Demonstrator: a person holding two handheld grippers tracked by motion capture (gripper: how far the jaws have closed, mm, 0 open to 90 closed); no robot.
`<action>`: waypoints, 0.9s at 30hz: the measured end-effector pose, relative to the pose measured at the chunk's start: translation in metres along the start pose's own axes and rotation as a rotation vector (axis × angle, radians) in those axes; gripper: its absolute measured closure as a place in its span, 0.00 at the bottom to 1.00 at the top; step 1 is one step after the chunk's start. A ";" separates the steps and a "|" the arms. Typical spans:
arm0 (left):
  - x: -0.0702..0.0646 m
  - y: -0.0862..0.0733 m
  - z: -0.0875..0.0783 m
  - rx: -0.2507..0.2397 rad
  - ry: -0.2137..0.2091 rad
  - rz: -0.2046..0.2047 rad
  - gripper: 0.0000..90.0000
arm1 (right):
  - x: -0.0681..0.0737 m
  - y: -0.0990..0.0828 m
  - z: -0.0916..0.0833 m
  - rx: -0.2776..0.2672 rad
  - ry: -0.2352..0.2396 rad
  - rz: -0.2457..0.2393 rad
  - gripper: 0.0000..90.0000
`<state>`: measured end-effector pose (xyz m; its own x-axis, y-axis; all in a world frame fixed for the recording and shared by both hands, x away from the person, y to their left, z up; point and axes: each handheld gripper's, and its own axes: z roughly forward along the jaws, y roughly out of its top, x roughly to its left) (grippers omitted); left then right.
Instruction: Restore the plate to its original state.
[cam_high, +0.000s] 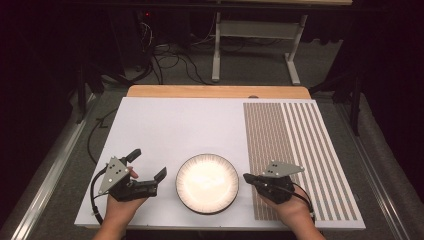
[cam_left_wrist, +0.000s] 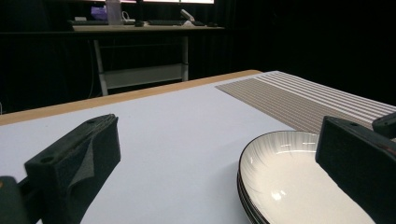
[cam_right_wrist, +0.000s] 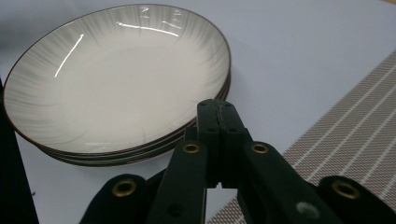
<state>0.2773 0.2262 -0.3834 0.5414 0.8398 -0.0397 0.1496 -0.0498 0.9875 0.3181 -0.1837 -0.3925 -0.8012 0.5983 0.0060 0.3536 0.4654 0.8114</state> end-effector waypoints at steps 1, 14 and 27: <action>0.000 0.000 0.000 0.002 -0.002 -0.002 0.01 | -0.006 -0.001 -0.007 -0.021 -0.015 0.019 0.99; 0.000 0.000 0.000 0.007 0.001 -0.008 0.01 | -0.029 -0.007 -0.043 -0.181 -0.196 0.118 0.56; 0.000 -0.001 0.002 0.025 -0.001 -0.020 0.00 | -0.044 -0.019 -0.063 -0.305 -0.316 0.138 0.05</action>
<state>0.2787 0.2249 -0.3850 0.5386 0.8404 -0.0600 0.1811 -0.0460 0.9824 0.3166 -0.2603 -0.3708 -0.5531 0.8330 -0.0137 0.2507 0.1821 0.9508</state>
